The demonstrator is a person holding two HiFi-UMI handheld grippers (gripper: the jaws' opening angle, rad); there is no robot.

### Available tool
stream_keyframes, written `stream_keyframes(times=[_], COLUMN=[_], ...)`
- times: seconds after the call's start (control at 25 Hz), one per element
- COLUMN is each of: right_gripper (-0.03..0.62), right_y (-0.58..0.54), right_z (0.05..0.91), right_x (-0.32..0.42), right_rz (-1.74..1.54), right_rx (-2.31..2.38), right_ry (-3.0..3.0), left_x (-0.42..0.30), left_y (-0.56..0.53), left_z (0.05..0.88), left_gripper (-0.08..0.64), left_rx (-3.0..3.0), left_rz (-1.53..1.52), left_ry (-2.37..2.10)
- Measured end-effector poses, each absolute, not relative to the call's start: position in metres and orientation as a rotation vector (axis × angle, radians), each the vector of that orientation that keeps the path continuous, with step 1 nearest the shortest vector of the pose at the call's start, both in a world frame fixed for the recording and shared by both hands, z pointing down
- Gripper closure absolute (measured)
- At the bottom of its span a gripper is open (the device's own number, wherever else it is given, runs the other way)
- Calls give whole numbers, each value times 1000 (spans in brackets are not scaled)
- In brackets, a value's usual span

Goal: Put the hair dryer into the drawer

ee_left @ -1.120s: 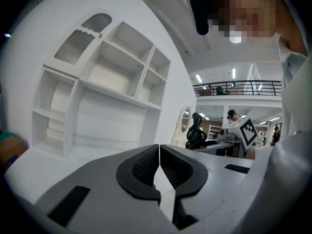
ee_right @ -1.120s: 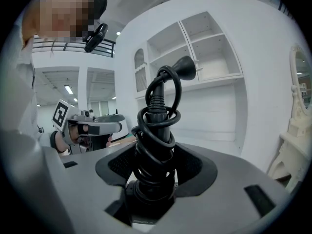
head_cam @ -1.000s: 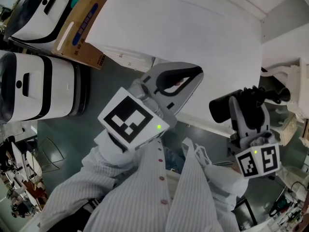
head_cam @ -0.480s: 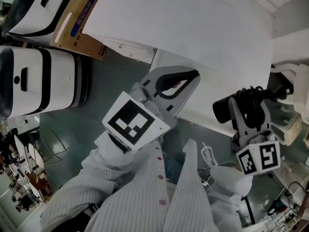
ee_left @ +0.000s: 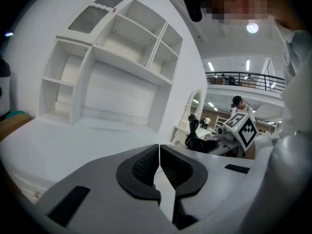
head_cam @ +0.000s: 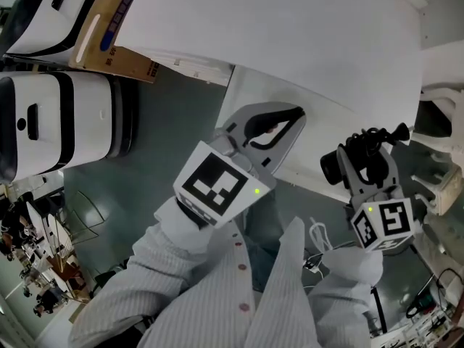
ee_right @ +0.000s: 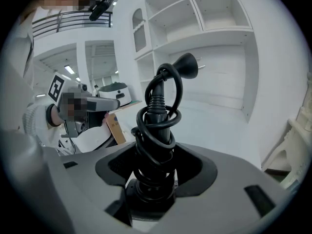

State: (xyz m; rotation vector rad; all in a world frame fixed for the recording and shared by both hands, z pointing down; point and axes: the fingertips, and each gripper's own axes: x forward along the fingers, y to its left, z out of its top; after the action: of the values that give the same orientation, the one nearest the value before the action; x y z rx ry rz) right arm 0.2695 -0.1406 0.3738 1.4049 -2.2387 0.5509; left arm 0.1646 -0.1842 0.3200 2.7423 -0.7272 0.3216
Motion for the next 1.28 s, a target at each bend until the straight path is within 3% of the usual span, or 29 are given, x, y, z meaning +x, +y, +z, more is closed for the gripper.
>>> stream_keyframes(times=[1.28], right_gripper=[365], right_y=[-143], right_z=[556], right_x=[262], right_rz=[623], right_rx=[1082], right_ry=[-1960], left_x=[171], left_y=[-188], left_z=[471], left_gripper=[548], left_rx=[2566], left_rz=[564], left_ry=[-770])
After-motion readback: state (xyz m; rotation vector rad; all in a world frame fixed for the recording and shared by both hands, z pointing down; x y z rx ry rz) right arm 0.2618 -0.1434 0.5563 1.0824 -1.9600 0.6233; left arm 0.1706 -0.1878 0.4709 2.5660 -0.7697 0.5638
